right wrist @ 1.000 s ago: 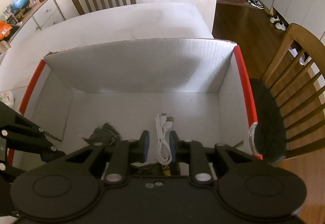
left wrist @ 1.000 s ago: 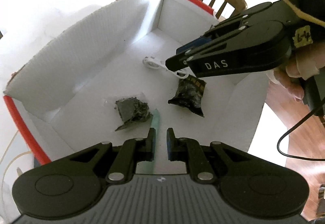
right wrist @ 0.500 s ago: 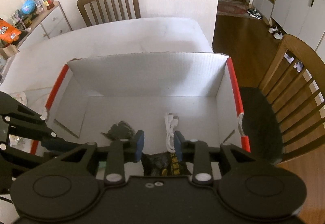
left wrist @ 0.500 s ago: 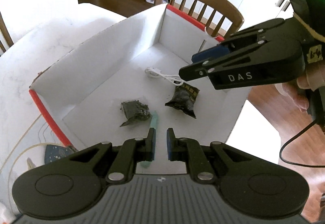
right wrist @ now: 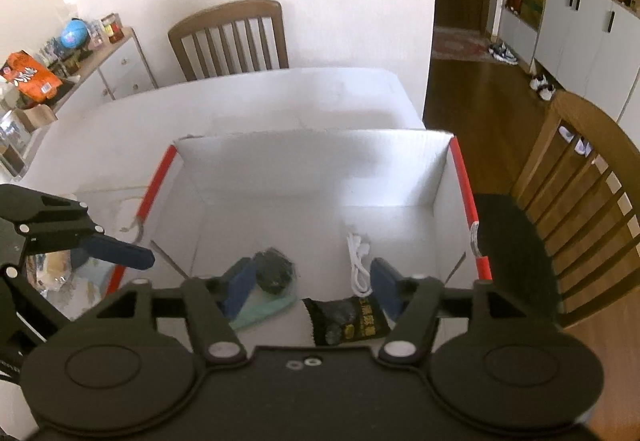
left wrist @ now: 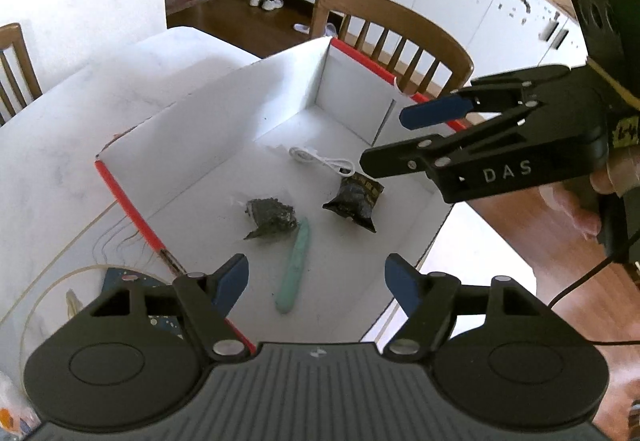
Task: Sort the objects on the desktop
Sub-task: 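Withdraw both open tools from the shoebox back toward the snack pile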
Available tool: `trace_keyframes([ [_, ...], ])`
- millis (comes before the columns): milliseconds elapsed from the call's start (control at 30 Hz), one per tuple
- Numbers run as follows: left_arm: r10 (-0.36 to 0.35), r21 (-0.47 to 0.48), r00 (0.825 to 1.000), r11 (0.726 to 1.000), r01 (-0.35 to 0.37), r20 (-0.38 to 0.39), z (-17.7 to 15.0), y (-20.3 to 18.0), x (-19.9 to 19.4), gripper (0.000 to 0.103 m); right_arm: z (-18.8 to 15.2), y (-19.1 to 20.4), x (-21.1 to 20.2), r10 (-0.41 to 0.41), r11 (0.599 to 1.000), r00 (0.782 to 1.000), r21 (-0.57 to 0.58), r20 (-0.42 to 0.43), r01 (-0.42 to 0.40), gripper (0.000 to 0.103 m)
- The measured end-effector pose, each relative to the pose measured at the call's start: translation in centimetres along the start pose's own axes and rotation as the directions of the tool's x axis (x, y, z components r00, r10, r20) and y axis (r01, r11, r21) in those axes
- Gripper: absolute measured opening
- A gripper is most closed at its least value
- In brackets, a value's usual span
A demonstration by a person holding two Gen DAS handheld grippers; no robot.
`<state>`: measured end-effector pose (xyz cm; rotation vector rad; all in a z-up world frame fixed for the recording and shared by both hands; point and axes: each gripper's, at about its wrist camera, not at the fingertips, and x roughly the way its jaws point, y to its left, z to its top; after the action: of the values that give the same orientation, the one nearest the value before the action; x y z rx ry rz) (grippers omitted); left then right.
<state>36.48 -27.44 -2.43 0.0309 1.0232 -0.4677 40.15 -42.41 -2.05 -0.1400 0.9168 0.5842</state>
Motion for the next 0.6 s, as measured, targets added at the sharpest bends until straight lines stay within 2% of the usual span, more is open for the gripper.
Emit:
trace_keyframes([
  [100,0.002,-0.004,1.0,1.0,-0.002,0.016,-0.4,0.1,-0.5,0.082,-0.3,0.3,-0.5,0.008,1.0,1.0,0.003,0.02,-0.009,0.073],
  [200,0.002,0.003,1.0,1.0,-0.002,0.027,-0.8,0.0,-0.8,0.084,-0.5,0.8,-0.8,0.007,1.0,0.999,0.0,0.033,-0.007,0.085],
  [433,-0.004,0.01,0.999,1.0,0.004,0.048,-1.8,0.0,-1.5,0.099,-1.3,1.6,-1.2,0.015,1.0,0.999,0.018,0.05,-0.016,0.089],
  [600,-0.01,0.012,0.998,1.0,0.009,0.066,-2.4,-0.1,-2.3,0.101,-1.8,2.4,-1.9,0.019,0.999,0.997,0.03,0.069,-0.021,0.091],
])
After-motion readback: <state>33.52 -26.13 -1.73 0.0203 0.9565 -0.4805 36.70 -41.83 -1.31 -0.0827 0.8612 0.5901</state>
